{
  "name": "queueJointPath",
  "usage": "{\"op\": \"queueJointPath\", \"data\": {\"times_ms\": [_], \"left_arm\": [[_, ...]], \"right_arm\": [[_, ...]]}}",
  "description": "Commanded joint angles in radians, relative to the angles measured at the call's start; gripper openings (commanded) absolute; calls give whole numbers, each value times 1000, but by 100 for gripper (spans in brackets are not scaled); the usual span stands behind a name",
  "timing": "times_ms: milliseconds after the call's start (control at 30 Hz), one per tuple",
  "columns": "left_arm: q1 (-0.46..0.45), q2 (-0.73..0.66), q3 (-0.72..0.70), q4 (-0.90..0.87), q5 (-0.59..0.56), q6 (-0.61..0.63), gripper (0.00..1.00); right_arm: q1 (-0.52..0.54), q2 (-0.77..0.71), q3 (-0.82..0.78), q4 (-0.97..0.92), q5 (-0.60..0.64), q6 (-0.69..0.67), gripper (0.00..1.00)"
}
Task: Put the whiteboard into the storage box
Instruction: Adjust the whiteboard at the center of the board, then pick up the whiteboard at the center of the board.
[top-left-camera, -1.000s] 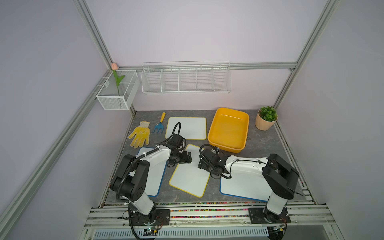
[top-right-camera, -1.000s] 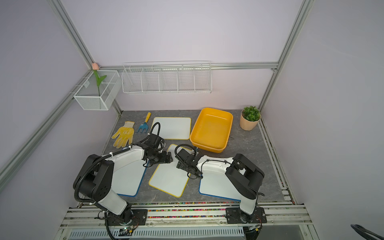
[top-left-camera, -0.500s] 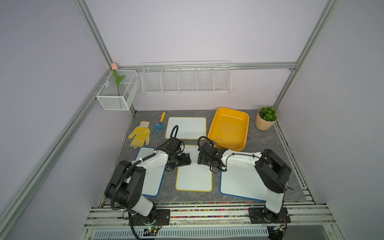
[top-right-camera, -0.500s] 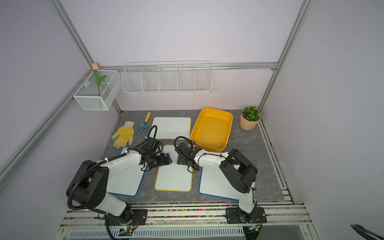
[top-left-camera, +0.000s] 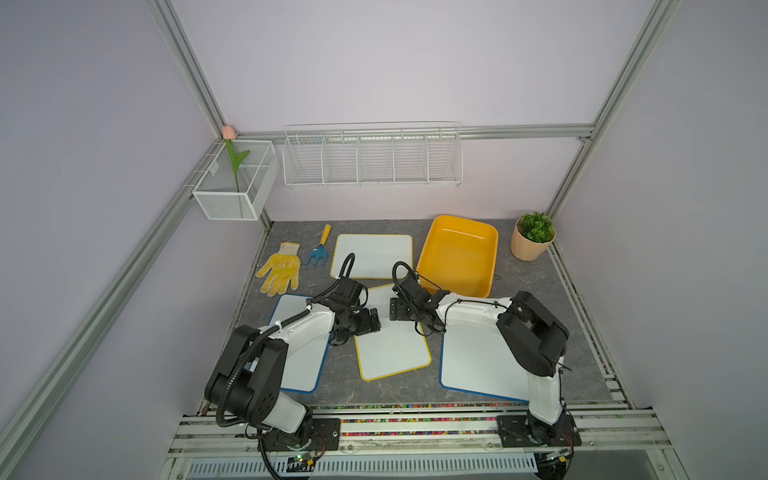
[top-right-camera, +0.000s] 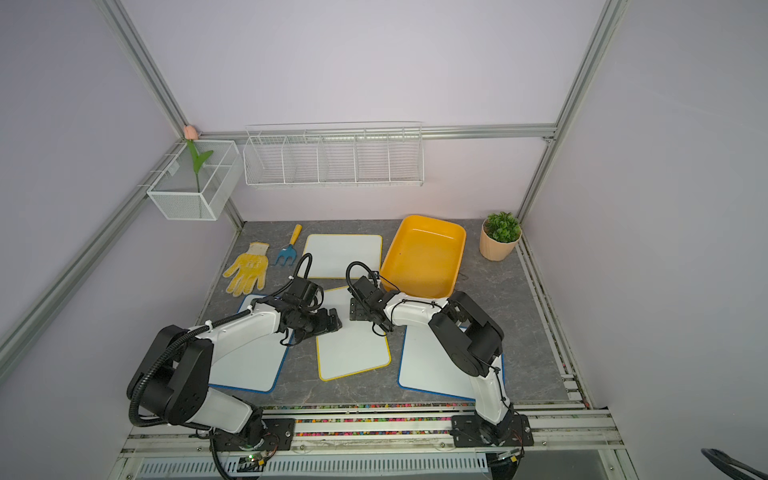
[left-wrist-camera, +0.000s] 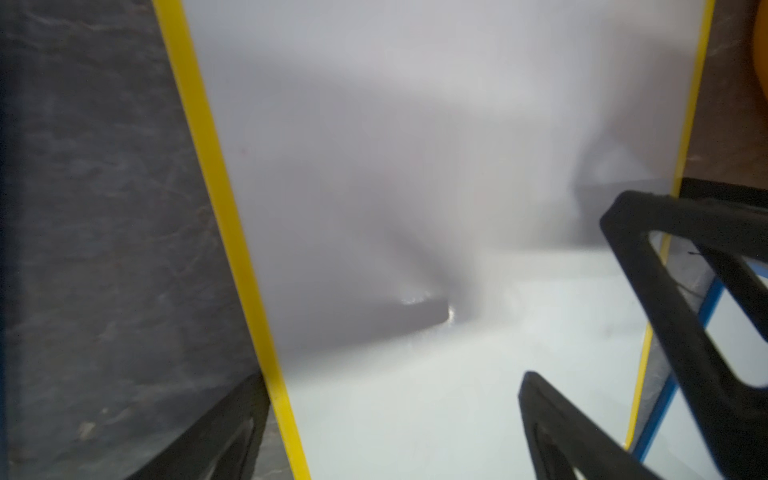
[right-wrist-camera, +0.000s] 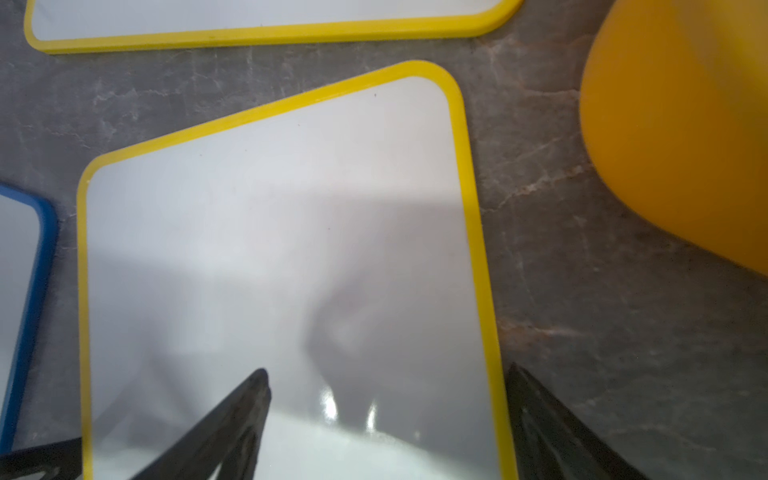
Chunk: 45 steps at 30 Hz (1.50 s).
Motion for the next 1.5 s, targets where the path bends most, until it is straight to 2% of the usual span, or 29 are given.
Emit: {"op": "queueJointPath", "data": {"times_ms": [0,267,500,700,800,967,1200,1467], "left_arm": [[-22,33,25,-13,4,-27,95],[-22,-9,51,-24,-99,-77,95],[-22,-38,85,-41,-151,-79,95],[-22,-89,57,-11,-212,-103,95],[-22,-88,61,-44,-277,-122,100],[-22,-28,106,-146,-336,-189,99],[-22,44,103,-131,-317,-217,99],[-23,77,109,-126,-320,-261,99]], "right_arm": [[32,2,17,61,-79,-46,89],[16,-84,-72,170,-54,-113,89],[11,-187,-227,370,-15,-164,89],[16,-186,-241,314,44,-158,89],[29,-178,-251,297,83,-146,89],[69,-162,-238,226,189,-150,89],[105,-130,-261,205,302,-145,89],[109,-97,-279,236,321,-127,89]]}}
